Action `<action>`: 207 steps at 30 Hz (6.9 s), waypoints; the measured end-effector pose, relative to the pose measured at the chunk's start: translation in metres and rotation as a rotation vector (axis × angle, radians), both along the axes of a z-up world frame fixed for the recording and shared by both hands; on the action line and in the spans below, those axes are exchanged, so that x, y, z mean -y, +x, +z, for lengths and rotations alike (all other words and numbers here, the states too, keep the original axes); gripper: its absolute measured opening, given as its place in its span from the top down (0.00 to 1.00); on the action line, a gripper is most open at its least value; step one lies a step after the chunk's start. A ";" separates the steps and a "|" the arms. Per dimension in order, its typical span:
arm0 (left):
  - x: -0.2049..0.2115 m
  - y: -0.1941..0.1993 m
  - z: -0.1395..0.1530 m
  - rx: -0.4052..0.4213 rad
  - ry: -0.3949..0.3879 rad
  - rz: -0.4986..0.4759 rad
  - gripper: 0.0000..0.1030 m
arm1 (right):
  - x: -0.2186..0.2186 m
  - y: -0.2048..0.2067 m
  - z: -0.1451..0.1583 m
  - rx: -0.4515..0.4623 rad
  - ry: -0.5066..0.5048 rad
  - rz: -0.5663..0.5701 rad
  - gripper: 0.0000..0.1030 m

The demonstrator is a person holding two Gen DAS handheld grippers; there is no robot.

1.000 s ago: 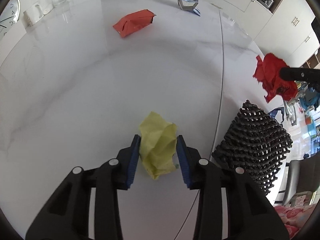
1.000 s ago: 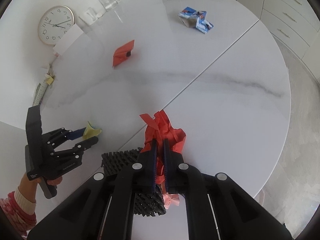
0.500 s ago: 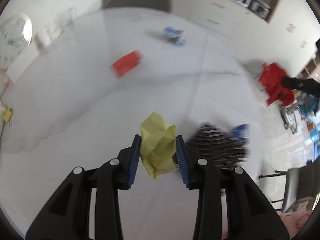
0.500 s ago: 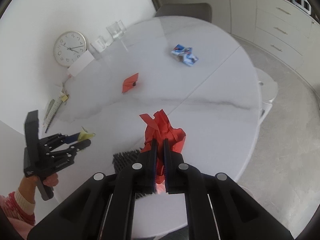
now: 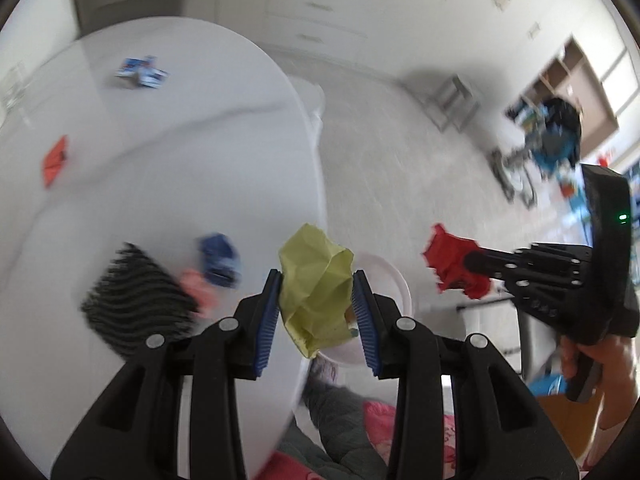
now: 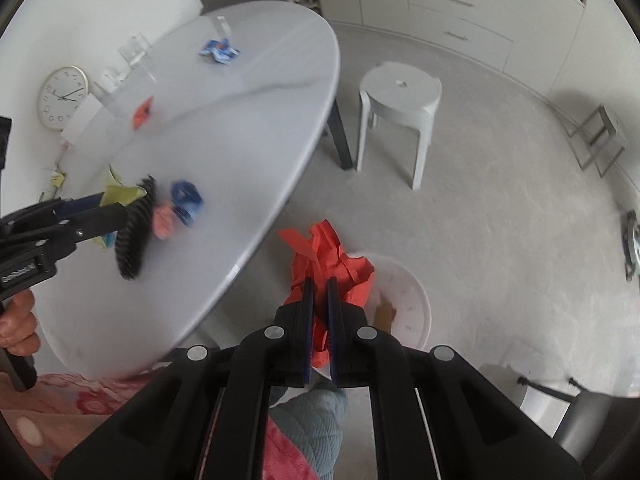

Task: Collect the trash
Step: 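Carry the cloth and red paper over the bin and open both grippers, then grasp the red-orange paper packet with the left gripper while the right grasps the blue printed box, then carry both items over the bin and open the left then right gripper, then grasp the blue crumpled item with the right gripper while the left approaches the black mesh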

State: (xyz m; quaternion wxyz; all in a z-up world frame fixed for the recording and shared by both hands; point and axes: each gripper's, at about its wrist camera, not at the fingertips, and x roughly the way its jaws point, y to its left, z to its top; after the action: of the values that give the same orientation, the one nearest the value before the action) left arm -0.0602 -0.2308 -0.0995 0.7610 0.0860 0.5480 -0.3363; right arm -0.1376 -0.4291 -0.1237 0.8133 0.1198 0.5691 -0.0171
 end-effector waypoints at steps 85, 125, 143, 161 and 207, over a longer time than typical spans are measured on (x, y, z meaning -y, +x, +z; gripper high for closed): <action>-0.185 0.337 -0.110 0.318 0.258 -0.212 0.68 | -0.162 0.309 0.022 0.094 0.042 0.087 0.03; -0.149 0.165 -0.015 0.233 0.105 0.186 0.68 | -0.141 0.278 0.027 0.136 -0.030 0.393 0.49; 0.063 -0.033 -0.035 0.019 0.039 -0.166 0.68 | -0.002 -0.017 0.038 0.099 -0.011 0.061 0.49; 0.084 -0.048 -0.022 0.098 0.165 -0.096 0.13 | 0.043 -0.053 0.021 0.118 0.058 0.087 0.49; -0.167 0.014 -0.048 0.002 0.192 0.455 0.12 | -0.180 0.162 -0.059 -0.013 0.011 0.550 0.27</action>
State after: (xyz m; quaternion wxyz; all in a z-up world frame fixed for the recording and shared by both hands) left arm -0.0466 -0.0636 -0.1477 0.8060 0.0327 0.5821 -0.1024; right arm 0.0241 -0.2495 -0.1831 0.7830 -0.0349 0.5857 0.2065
